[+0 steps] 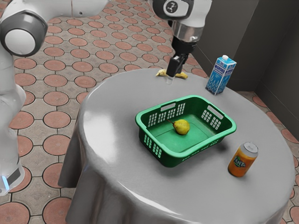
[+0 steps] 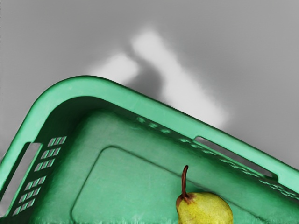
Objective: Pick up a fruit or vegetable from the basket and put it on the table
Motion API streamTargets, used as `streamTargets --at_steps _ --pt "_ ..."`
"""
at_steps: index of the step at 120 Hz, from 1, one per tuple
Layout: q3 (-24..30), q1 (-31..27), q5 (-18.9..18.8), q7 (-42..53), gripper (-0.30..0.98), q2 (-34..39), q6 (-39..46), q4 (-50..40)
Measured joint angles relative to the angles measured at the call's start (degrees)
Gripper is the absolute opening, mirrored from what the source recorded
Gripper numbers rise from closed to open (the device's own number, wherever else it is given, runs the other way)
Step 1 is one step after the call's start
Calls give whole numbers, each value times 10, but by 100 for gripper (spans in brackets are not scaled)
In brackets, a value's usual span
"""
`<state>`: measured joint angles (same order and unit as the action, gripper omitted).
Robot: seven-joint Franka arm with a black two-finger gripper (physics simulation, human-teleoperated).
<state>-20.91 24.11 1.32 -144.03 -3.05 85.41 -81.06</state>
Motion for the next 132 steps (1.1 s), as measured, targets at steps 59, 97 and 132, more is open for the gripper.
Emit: streamTargets --at_steps 59,97,132 --pt "2 69 30 306 69 6 4 3" --pt "4 40 52 677 69 0 5 -10" --pt "9 94 49 896 69 6 28 -29"
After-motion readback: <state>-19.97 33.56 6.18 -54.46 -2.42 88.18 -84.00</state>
